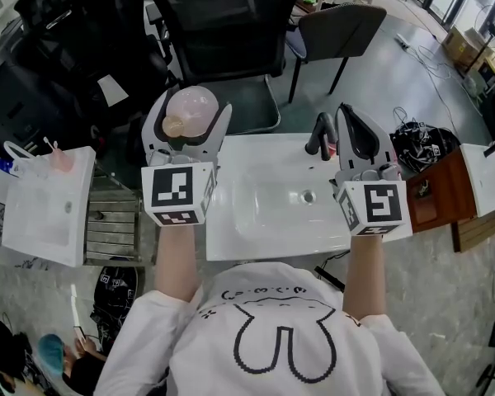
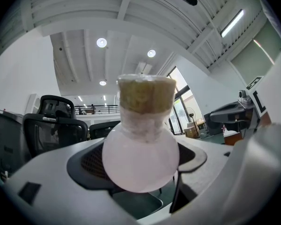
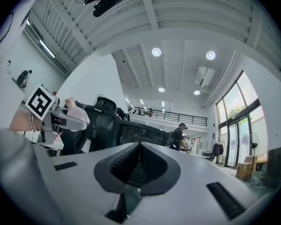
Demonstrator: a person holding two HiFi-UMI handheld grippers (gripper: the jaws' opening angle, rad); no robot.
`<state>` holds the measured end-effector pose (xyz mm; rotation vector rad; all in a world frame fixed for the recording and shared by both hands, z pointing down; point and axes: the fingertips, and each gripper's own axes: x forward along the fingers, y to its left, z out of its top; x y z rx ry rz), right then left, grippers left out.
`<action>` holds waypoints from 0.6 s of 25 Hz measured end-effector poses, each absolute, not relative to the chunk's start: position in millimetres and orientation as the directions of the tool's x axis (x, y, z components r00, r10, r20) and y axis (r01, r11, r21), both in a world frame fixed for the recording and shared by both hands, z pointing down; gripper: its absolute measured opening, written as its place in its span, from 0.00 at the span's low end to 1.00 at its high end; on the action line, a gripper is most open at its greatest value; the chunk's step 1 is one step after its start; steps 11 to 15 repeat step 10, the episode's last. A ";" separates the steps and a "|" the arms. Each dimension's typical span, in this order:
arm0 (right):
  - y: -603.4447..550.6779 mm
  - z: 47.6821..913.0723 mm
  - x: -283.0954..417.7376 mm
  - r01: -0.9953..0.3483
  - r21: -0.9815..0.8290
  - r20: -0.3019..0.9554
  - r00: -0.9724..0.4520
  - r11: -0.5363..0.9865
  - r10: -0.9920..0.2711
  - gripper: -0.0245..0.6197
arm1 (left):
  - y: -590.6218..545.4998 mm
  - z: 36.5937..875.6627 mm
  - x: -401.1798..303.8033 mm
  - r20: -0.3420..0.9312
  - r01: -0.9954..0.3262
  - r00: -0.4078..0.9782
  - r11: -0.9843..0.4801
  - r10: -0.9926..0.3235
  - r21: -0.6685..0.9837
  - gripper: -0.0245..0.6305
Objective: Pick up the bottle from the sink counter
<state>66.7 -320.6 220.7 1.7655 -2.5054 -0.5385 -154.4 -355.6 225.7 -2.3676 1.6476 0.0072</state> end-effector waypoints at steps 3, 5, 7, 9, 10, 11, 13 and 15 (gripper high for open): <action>-320.3 219.5 68.3 -0.910 0.292 -0.171 -0.352 0.294 -0.920 0.08 | -355.7 227.8 -153.5 -0.142 -0.920 0.364 -0.331 -0.921 -0.211 0.65; -319.6 218.3 69.3 -0.911 0.290 -0.172 -0.350 0.292 -0.921 0.08 | -354.8 228.6 -153.1 -0.138 -0.919 0.365 -0.333 -0.921 -0.210 0.65; -318.5 218.4 69.9 -0.911 0.291 -0.169 -0.350 0.292 -0.921 0.08 | -353.7 229.2 -152.5 -0.136 -0.919 0.366 -0.334 -0.921 -0.210 0.65; -317.3 219.7 70.1 -0.910 0.294 -0.165 -0.351 0.293 -0.922 0.08 | -352.6 229.8 -151.9 -0.134 -0.918 0.367 -0.336 -0.920 -0.210 0.65; -316.7 220.3 70.1 -0.909 0.295 -0.163 -0.351 0.294 -0.922 0.08 | -352.0 230.1 -151.6 -0.133 -0.918 0.368 -0.337 -0.920 -0.210 0.65; -316.7 220.3 70.1 -0.909 0.295 -0.163 -0.351 0.294 -0.922 0.08 | -352.0 230.1 -151.6 -0.133 -0.918 0.368 -0.337 -0.920 -0.210 0.65; -316.7 220.3 70.1 -0.909 0.295 -0.163 -0.351 0.294 -0.922 0.08 | -352.0 230.1 -151.6 -0.133 -0.918 0.368 -0.337 -0.920 -0.210 0.65; -316.7 220.3 70.1 -0.909 0.295 -0.163 -0.351 0.294 -0.922 0.08 | -352.0 230.1 -151.6 -0.133 -0.918 0.368 -0.337 -0.920 -0.210 0.65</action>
